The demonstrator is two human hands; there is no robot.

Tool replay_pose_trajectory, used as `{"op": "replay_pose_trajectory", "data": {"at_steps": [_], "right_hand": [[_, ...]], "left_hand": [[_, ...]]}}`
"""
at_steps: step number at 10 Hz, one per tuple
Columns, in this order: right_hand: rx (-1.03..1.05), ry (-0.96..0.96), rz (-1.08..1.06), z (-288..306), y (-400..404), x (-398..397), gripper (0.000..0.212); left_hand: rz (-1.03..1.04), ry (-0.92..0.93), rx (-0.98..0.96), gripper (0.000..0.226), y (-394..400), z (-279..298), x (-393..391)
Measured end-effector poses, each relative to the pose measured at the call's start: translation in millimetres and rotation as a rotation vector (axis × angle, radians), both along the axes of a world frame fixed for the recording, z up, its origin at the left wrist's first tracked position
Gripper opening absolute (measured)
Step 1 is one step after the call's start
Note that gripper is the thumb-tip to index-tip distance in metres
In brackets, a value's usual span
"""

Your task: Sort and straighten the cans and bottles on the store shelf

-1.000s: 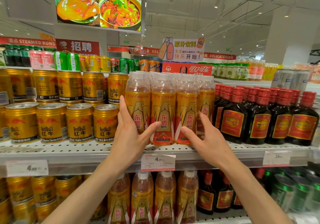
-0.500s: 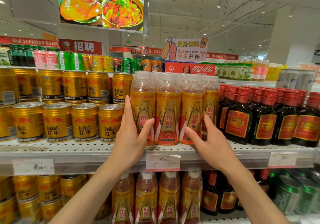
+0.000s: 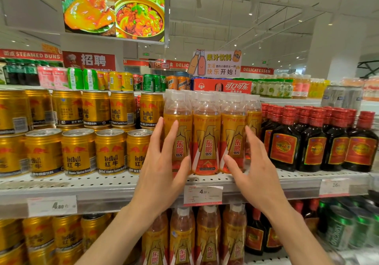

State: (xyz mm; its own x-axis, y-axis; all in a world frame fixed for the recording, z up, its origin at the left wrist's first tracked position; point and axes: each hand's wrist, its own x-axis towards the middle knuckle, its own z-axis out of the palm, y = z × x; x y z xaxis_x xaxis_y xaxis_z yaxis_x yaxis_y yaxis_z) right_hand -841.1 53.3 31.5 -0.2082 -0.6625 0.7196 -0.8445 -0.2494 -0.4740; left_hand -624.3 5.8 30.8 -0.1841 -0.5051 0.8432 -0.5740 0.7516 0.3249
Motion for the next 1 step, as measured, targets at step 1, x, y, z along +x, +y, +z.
{"op": "replay_pose_trajectory", "data": {"at_steps": [1], "right_hand": [[-0.075, 0.024, -0.003, -6.3, 4.5, 7.4, 0.080]], "left_hand": [[0.002, -0.053, -0.038, 0.077, 2.8, -2.1, 10.7]]}}
